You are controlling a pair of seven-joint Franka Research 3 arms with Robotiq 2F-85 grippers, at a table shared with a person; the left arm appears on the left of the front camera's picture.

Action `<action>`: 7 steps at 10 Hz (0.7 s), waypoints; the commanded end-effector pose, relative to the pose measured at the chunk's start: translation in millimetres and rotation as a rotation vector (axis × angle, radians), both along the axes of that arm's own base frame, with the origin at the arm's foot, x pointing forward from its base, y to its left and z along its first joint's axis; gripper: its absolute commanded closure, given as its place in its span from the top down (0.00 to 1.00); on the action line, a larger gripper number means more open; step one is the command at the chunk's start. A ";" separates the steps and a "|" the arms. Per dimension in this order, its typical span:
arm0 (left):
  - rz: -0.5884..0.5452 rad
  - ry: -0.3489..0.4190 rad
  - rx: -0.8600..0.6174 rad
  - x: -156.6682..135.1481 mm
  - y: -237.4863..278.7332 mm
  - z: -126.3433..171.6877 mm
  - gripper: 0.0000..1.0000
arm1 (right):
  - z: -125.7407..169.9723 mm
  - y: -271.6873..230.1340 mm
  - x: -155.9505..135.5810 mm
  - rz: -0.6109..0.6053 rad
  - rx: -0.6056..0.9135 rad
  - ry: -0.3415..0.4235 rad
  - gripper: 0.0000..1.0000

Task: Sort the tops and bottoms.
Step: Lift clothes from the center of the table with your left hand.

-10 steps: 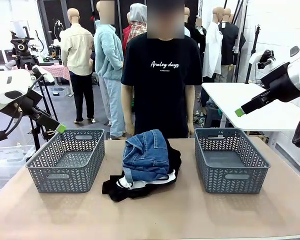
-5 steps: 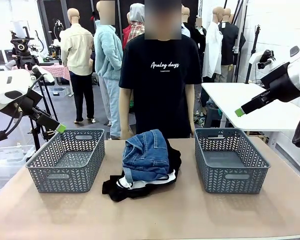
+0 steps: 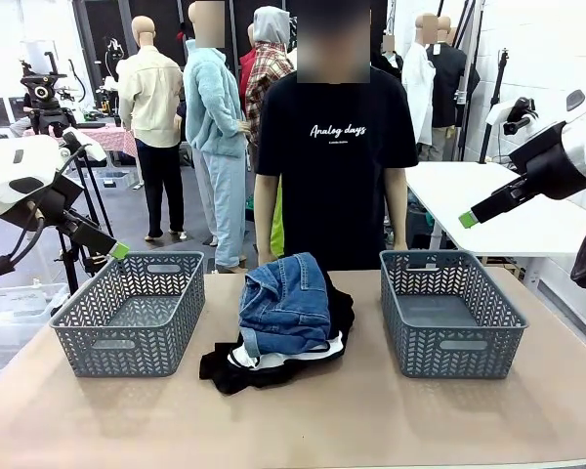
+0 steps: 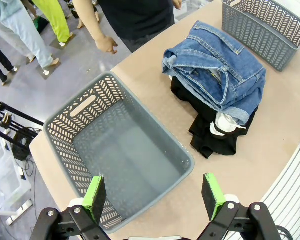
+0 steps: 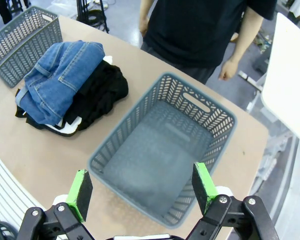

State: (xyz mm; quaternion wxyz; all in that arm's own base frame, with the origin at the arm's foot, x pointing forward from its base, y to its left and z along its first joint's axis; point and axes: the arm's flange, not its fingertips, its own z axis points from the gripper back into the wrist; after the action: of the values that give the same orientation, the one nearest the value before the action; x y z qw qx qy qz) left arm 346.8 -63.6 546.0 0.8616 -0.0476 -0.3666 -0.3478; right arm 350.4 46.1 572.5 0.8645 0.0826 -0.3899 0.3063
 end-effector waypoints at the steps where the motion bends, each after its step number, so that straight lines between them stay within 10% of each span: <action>1: -0.001 0.001 0.001 -0.8 0.8 0.2 1.00 | -3.8 2.3 -0.1 0.002 0.006 0.002 1.00; 7: -0.001 0.001 0.001 -0.8 0.8 0.2 1.00 | -3.8 2.3 -0.1 0.002 0.006 0.002 1.00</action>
State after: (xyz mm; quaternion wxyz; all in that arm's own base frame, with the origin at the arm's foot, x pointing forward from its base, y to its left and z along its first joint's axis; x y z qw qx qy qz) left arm 346.8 -63.6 546.0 0.8616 -0.0476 -0.3666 -0.3478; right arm 350.4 46.1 572.5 0.8645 0.0826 -0.3899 0.3063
